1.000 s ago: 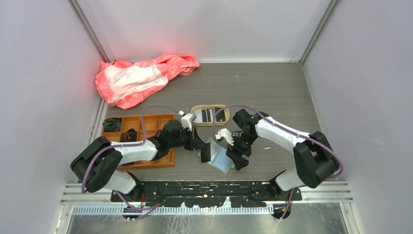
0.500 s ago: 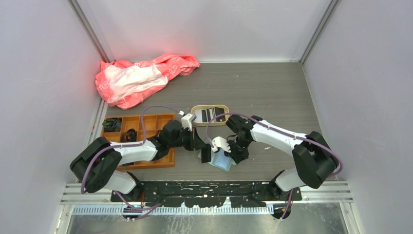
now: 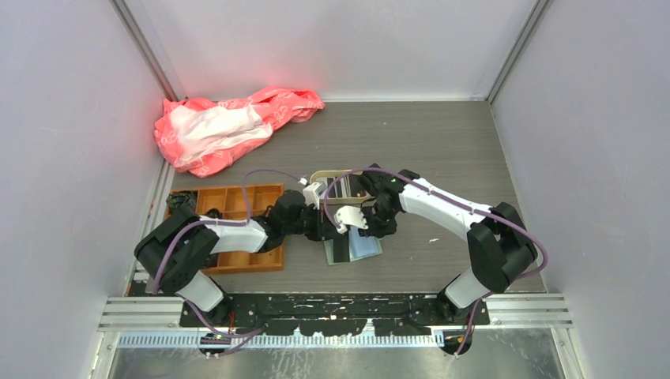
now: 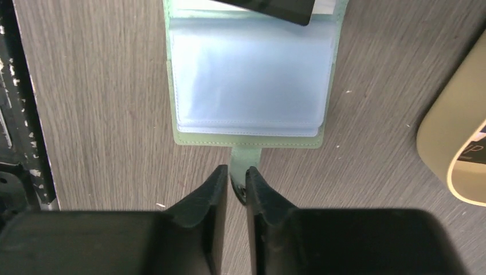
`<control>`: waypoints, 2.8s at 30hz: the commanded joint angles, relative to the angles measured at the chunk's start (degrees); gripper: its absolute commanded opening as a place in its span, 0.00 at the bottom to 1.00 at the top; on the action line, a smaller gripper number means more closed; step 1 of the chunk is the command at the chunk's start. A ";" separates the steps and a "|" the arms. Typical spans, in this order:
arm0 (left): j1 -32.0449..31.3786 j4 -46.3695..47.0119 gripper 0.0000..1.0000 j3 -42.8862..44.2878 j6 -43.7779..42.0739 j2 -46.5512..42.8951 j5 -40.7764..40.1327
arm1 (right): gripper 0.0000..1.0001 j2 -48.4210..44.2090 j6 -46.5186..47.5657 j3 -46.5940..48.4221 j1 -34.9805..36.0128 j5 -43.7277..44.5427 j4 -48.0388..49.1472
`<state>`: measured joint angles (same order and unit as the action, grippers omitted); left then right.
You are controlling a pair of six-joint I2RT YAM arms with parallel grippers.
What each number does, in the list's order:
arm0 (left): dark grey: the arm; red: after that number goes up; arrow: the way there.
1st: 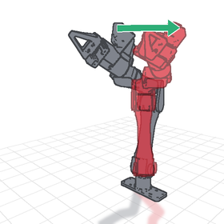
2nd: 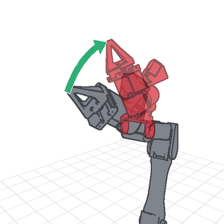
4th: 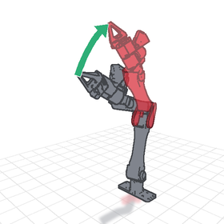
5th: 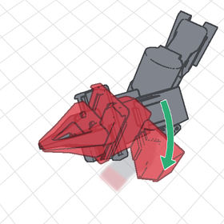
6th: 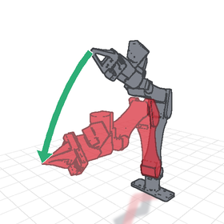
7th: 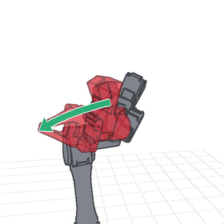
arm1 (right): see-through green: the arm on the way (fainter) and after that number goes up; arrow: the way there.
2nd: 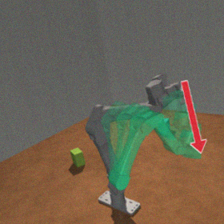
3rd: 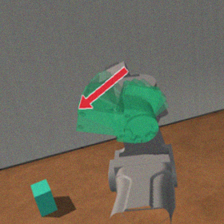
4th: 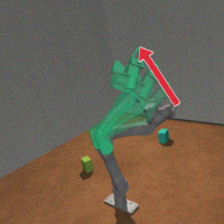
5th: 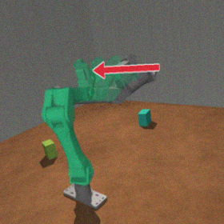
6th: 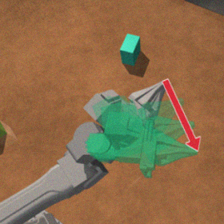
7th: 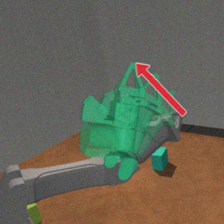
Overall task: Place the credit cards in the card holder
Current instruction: Insert the credit card into the card holder.
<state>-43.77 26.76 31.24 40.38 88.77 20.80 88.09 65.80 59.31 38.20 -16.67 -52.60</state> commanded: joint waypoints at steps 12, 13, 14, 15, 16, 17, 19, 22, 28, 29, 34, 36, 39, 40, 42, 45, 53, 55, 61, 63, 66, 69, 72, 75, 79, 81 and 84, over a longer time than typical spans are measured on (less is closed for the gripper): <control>-0.20 6.07 0.00 -0.76 12.93 -0.70 -9.75 | 0.54 -5.42 -31.10 -3.33 -3.58 -9.22 12.69; -0.19 6.92 0.00 -0.88 13.80 -0.47 -9.85 | 0.54 -5.36 -32.10 -4.72 -3.58 -9.85 14.22; -0.18 7.61 0.00 -0.83 14.57 -0.14 -9.82 | 0.54 -4.99 -32.85 -6.13 -3.59 -9.93 16.01; -0.19 8.14 0.00 -0.78 15.37 0.27 -9.67 | 0.54 -4.20 -33.18 -7.30 -3.57 -9.18 17.81; -0.15 9.01 0.00 -0.83 16.02 0.77 -9.44 | 0.54 -3.20 -33.35 -8.13 -3.59 -7.83 19.16; -0.18 9.97 0.00 -0.94 16.74 1.15 -9.28 | 0.54 -2.07 -33.29 -8.38 -3.57 -6.35 20.03; -0.11 12.46 0.00 -1.42 18.35 1.92 -9.11 | 0.53 0.05 -33.01 -7.90 -3.63 -2.80 20.34; -0.11 15.06 0.00 -2.17 19.81 2.47 -9.15 | 0.51 2.21 -31.94 -7.91 -3.58 0.01 20.68; -0.09 15.09 0.00 -2.96 22.20 3.25 -12.94 | 0.48 4.21 -32.33 -7.95 -3.49 0.19 20.19; -0.09 15.31 0.00 -2.89 22.49 3.60 -13.51 | 0.47 4.34 -32.46 -7.90 -3.42 0.04 20.17; -0.09 15.98 0.00 -2.52 24.50 5.45 -14.64 | 0.45 5.11 -33.17 -7.42 -3.26 -0.17 19.78; -0.22 16.63 0.00 -2.98 25.44 5.80 -15.34 | 0.45 5.23 -33.48 -7.12 -3.22 0.03 19.28; -0.50 16.65 0.00 -3.97 26.55 5.85 -16.92 | 0.45 5.26 -33.95 -6.70 -3.21 0.02 18.21; -0.59 17.01 0.00 -4.26 27.01 5.90 -17.38 | 0.46 5.17 -34.05 -6.55 -3.24 -0.14 17.63; -0.66 18.69 0.00 -4.80 27.71 6.51 -17.80 | 0.47 4.92 -34.03 -6.32 -3.22 -1.05 16.55; -0.93 19.72 0.00 -4.61 28.18 7.69 -17.61 | 0.48 4.35 -34.22 -6.31 -3.26 -2.18 15.84; -2.00 25.17 0.00 -3.52 28.85 12.60 -15.94 | 0.50 4.16 -34.91 -6.22 -3.28 -2.15 15.61; -2.04 26.15 0.00 -3.47 29.21 13.51 -15.80 | 0.50 4.39 -34.95 -6.14 -3.24 -2.06 15.60; -2.34 27.79 0.00 -2.60 29.09 15.03 -14.69 | 0.50 5.02 -35.25 -5.88 -3.23 -2.41 15.36; -2.30 29.88 0.00 -3.06 29.16 15.46 -14.39 | 0.51 5.12 -35.78 -5.58 -3.22 -1.93 15.25; -2.32 32.06 0.00 -4.29 29.24 15.46 -15.04 | 0.51 5.18 -37.45 -4.47 -3.82 -0.90 14.96; -2.29 33.10 0.00 -4.42 28.93 16.00 -14.84 | 0.54 4.58 -38.37 -3.51 -5.24 -0.76 13.70; -2.31 33.35 0.00 -3.71 28.97 16.96 -13.75 | 0.56 3.34 -38.12 -3.25 -6.74 -1.42 12.59; -2.33 33.35 0.00 -3.62 29.49 17.45 -13.50 | 0.56 1.93 -38.64 -3.34 -8.04 -1.12 12.78; -2.13 32.40 0.00 -3.76 30.34 17.16 -13.34 | 0.53 3.12 -39.44 -3.57 -8.58 0.16 13.57; -2.15 31.54 0.00 -3.61 30.30 16.93 -13.13 | 0.44 5.03 -39.97 -3.08 -8.47 -0.02 13.58; -2.15 30.19 0.00 -3.23 30.48 16.57 -12.74 | 0.31 8.37 -40.93 -1.72 -8.00 1.55 13.33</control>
<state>-45.76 57.06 27.09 71.40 105.65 7.42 93.27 26.61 54.57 29.63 -16.86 -39.35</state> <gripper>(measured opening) 0.008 0.365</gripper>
